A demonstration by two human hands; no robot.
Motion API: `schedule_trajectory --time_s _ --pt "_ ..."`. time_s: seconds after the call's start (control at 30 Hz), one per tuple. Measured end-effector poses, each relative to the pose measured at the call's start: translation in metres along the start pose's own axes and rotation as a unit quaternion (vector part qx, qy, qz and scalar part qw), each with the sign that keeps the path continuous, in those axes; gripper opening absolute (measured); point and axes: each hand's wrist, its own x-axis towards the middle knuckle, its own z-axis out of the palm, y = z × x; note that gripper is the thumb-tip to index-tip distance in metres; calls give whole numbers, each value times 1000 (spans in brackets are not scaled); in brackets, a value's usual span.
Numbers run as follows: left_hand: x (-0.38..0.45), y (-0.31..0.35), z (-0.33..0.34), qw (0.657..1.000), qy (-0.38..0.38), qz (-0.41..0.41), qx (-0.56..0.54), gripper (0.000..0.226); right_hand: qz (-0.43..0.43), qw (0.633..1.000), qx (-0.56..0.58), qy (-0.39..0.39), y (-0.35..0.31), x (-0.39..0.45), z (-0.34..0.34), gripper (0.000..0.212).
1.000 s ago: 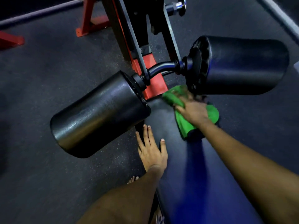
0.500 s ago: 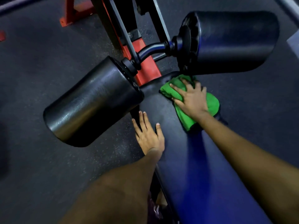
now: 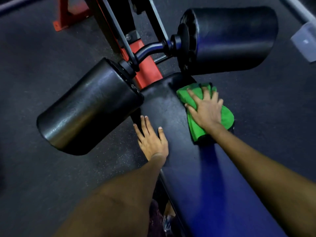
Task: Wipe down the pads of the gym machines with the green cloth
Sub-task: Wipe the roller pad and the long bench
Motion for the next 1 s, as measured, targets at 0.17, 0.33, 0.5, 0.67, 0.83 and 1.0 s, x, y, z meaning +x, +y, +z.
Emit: schedule_trajectory --time_s 0.17,0.33,0.5,0.67,0.83,1.0 --pt "0 -1 0 1000 9 -1 -6 61 -194 980 -32 40 -13 -79 26 55" --pt "0 0 0 1000 0 -6 -8 61 -109 992 -24 52 24 -68 18 56" --pt "0 1 0 1000 3 -5 -4 62 53 998 20 33 -17 -60 17 57" --pt "1 -2 0 1000 3 3 -4 61 -118 991 -10 69 -22 -148 43 59" --pt "2 -1 3 998 16 24 56 73 -73 995 -12 69 24 -135 31 58" --pt "10 -9 4 955 -26 255 148 60 105 991 55 66 -25 -122 32 65"
